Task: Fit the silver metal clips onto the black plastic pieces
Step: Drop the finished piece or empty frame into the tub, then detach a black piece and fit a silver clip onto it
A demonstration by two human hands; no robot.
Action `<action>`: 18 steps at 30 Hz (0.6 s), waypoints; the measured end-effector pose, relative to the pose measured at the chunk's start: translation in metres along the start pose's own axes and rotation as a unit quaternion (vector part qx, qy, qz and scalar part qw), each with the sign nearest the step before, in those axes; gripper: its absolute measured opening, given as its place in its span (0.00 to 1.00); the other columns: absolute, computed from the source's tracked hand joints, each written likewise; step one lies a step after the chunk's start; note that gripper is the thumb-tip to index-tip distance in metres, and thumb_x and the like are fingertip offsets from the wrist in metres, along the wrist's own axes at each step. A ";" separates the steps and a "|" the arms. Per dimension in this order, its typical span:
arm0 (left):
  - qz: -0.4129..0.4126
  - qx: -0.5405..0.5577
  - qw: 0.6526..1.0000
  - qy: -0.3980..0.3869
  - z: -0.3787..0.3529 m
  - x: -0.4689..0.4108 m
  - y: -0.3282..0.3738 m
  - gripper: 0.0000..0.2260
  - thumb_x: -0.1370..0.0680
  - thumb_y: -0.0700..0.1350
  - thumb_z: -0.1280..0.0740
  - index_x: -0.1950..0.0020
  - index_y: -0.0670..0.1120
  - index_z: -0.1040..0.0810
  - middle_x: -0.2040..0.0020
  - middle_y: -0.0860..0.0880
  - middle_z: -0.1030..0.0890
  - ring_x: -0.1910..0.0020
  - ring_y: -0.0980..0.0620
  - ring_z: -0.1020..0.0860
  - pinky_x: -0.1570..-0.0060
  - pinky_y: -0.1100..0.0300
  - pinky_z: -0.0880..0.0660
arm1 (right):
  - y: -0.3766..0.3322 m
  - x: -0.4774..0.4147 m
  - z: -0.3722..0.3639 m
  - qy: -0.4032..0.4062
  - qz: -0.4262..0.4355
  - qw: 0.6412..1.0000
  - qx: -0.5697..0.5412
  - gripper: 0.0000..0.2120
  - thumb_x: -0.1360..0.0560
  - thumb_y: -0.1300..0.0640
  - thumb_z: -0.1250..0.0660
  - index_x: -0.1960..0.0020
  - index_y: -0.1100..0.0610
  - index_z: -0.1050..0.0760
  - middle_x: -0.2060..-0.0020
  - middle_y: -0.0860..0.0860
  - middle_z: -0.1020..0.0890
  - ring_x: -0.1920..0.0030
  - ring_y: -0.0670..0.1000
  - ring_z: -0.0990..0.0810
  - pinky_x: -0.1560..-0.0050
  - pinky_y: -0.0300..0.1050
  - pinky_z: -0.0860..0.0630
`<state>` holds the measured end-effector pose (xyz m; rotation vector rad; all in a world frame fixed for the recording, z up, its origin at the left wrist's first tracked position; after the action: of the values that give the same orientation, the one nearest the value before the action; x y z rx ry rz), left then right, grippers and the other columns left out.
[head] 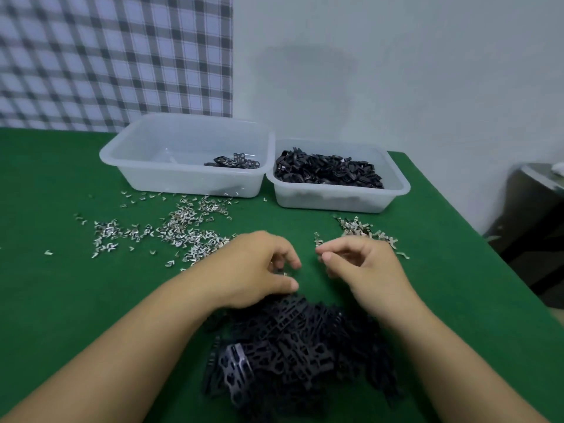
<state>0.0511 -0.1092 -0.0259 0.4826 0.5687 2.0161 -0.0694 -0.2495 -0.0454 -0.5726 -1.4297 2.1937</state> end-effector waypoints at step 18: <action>-0.057 0.253 0.961 0.097 -0.003 0.002 0.013 0.08 0.33 0.40 0.23 0.65 0.50 0.20 0.71 0.57 0.21 0.70 0.61 0.26 0.66 0.70 0.27 | 0.001 0.000 0.005 -0.031 -0.018 0.997 -0.068 0.05 0.26 0.63 0.33 0.57 0.56 0.19 0.71 0.48 0.19 0.71 0.44 0.26 0.68 0.34 0.28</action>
<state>0.0397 -0.1140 -0.0207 0.5413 1.2213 1.8083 -0.0725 -0.2532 -0.0444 -0.5251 -1.6176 2.1156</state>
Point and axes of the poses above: each hand's wrist, its own x-axis away from the middle knuckle, its own z-axis out of the back of the hand, y = z × x, the point moved 1 cm from there along -x, towards the middle knuckle
